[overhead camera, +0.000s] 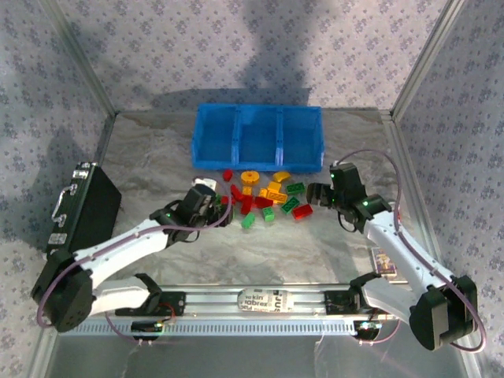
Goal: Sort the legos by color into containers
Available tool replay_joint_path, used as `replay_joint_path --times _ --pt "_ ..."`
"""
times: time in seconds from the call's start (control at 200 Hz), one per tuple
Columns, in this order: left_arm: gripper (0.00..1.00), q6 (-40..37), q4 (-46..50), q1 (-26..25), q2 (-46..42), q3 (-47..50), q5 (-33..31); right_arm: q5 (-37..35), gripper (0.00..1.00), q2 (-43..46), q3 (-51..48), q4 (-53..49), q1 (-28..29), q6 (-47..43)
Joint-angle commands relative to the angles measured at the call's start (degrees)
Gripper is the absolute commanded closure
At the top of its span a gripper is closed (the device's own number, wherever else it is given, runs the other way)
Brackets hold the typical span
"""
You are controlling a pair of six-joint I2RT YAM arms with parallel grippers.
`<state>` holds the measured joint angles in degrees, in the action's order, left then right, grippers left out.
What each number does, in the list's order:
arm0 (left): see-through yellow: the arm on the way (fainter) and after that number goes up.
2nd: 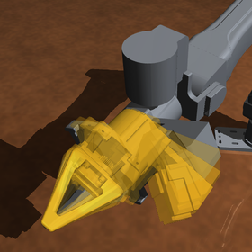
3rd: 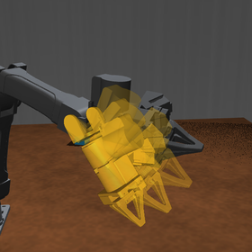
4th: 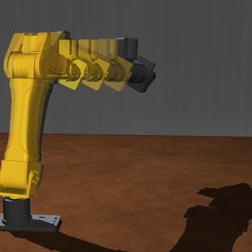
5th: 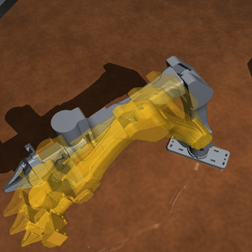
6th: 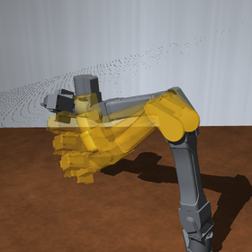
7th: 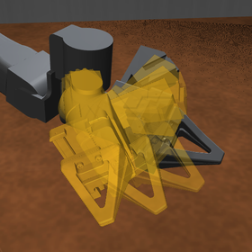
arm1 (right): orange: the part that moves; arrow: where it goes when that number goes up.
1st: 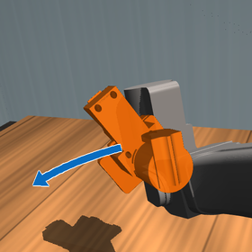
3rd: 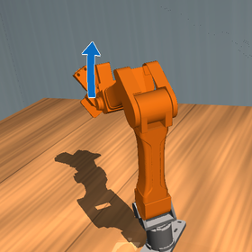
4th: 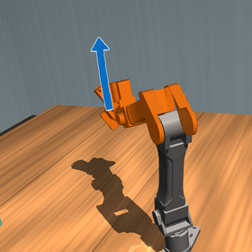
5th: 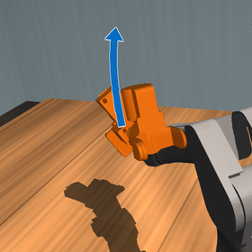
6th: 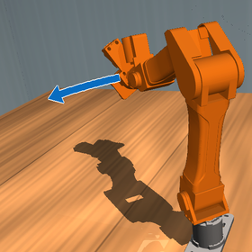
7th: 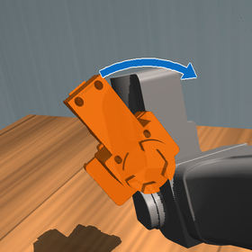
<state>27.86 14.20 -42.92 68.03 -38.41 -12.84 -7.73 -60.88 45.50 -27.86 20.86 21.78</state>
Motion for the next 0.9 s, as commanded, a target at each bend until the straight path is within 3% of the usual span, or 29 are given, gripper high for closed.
replay_joint_path --times 0.0,0.34,0.894 --pt "0.10 1.9 1.6 -0.3 3.4 -1.2 2.4 0.3 0.10 -0.9 -0.2 0.2 0.5 1.1" --pt "0.15 -0.4 0.3 2.8 12.9 -4.2 8.4 3.6 0.12 -5.7 1.1 2.4 2.0 0.5" --pt "0.15 -4.0 1.8 3.1 24.9 -12.7 8.5 3.4 0.11 -6.2 -0.3 4.0 1.4 0.1"
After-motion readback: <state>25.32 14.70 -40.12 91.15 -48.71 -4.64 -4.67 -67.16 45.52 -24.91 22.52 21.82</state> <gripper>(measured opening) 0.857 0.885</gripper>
